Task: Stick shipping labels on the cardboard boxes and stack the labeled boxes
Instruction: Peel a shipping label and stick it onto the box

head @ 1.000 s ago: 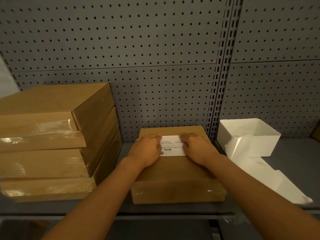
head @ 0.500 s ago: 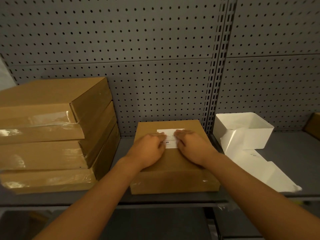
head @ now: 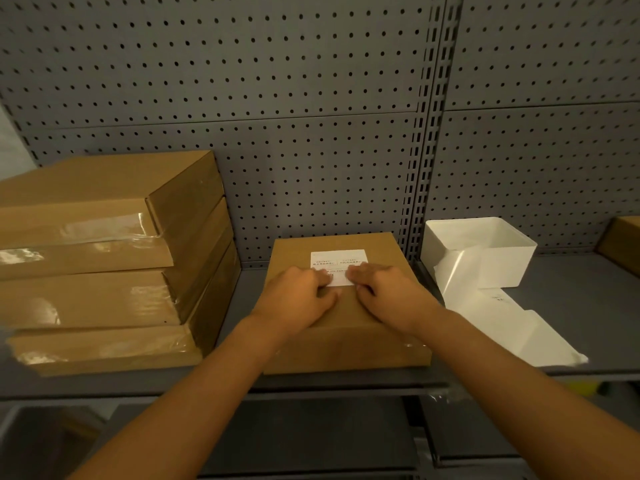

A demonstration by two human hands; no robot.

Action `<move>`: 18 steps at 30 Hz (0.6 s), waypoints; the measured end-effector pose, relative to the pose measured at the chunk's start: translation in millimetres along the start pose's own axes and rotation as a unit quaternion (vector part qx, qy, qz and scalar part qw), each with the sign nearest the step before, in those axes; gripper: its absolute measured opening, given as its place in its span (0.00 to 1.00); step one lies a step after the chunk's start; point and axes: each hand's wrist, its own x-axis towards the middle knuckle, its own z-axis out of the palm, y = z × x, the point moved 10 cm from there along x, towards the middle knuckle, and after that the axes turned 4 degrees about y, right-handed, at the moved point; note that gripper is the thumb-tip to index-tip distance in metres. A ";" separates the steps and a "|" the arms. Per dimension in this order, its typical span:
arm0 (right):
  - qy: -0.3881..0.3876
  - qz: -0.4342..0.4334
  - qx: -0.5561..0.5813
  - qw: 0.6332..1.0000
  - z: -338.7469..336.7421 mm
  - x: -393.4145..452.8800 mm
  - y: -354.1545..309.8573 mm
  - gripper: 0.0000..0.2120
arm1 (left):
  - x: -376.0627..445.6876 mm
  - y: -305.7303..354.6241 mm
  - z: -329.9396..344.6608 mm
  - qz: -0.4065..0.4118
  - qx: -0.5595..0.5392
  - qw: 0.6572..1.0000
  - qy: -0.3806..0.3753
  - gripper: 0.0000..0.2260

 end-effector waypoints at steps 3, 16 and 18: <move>0.037 0.038 -0.025 0.998 -15.0 -8.5 16.4 0.16 | -2.3 -8.7 -4.4 -0.004 0.022 1.000 0.017 0.18; 0.049 0.029 -0.009 0.998 -18.1 -19.3 1.7 0.17 | -12.7 9.2 -7.7 0.008 0.028 0.998 0.050 0.16; 0.035 0.006 0.002 0.999 -13.2 -20.4 -13.1 0.17 | -14.5 13.4 -5.6 0.015 0.019 0.998 0.054 0.15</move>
